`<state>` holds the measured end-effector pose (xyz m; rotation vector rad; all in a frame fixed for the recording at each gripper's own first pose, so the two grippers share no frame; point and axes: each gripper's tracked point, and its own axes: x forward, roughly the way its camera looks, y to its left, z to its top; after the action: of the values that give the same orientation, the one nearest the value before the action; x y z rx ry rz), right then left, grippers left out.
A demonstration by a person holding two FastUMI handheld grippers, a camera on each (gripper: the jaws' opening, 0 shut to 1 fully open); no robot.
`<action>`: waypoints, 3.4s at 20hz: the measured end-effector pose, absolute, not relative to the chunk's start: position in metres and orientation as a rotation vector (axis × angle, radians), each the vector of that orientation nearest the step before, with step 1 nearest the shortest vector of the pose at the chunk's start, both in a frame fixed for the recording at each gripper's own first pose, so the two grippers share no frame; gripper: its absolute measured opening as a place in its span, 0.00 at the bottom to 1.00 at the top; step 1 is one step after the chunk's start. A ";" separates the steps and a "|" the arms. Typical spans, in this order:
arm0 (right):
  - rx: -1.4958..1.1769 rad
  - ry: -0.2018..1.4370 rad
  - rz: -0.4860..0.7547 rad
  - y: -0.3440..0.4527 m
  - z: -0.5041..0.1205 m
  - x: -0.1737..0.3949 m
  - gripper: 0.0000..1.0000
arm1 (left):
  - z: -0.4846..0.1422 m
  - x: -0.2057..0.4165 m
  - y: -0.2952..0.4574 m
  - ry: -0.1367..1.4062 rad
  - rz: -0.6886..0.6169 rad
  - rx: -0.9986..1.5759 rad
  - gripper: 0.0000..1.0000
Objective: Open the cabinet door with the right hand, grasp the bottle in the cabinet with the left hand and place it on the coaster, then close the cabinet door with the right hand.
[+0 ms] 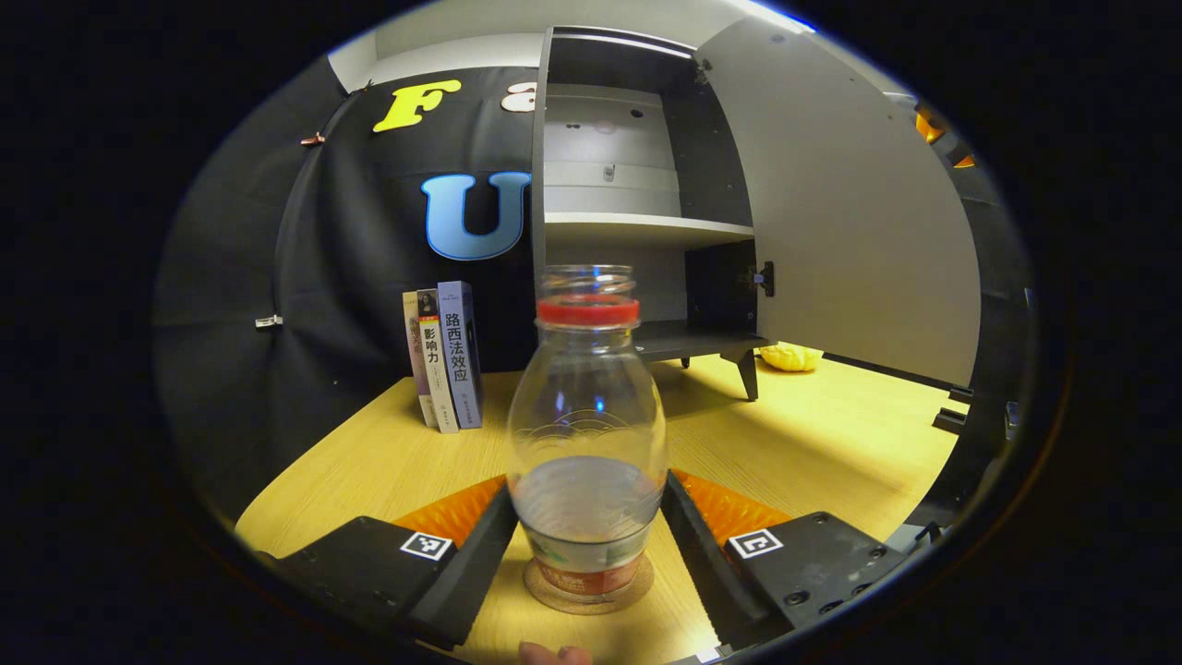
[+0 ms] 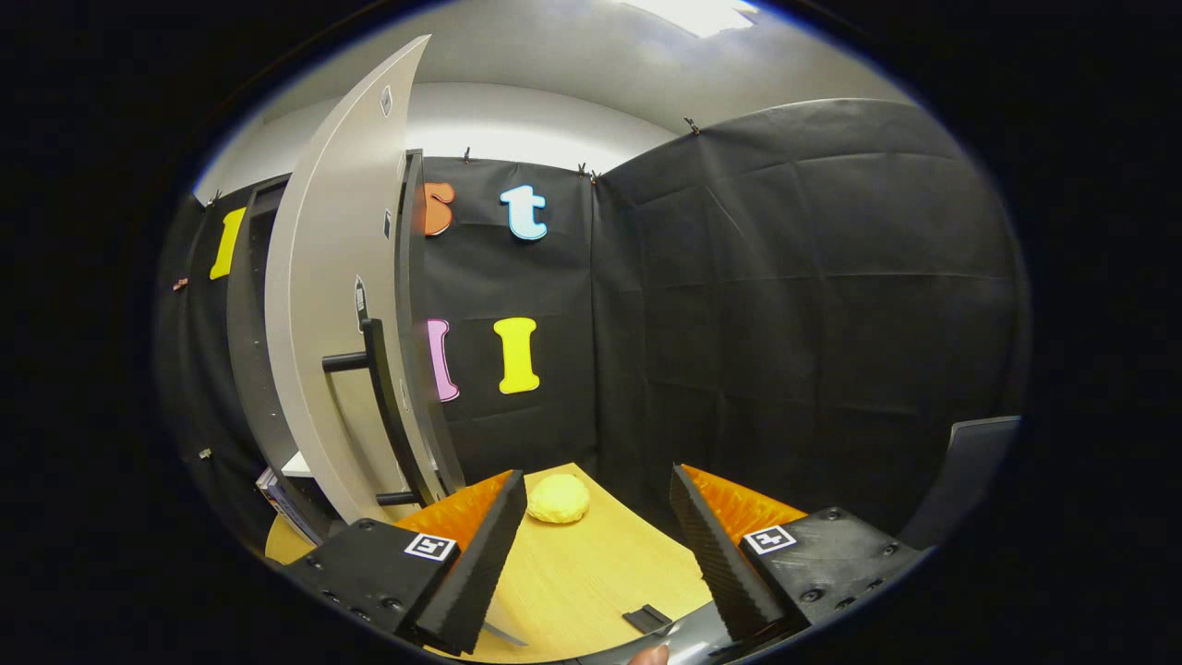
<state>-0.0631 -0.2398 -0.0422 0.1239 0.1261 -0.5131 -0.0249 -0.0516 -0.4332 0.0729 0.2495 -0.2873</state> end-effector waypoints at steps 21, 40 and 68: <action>0.107 0.089 -0.450 -0.238 -0.037 -0.049 0.97 | -0.307 -0.019 -0.052 0.138 -0.244 0.076 0.94; 0.124 0.066 -0.248 -0.214 -0.019 -0.014 0.98 | -0.040 -0.003 -0.035 0.041 -0.124 -0.061 0.94; 0.236 0.107 0.045 -0.039 -0.025 0.010 0.98 | -0.043 -0.030 -0.016 0.085 -0.096 0.020 0.94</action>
<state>0.0101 -0.0387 -0.0250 0.2359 0.1071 0.0455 -0.0298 -0.0162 -0.0434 0.0196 0.0851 -0.0963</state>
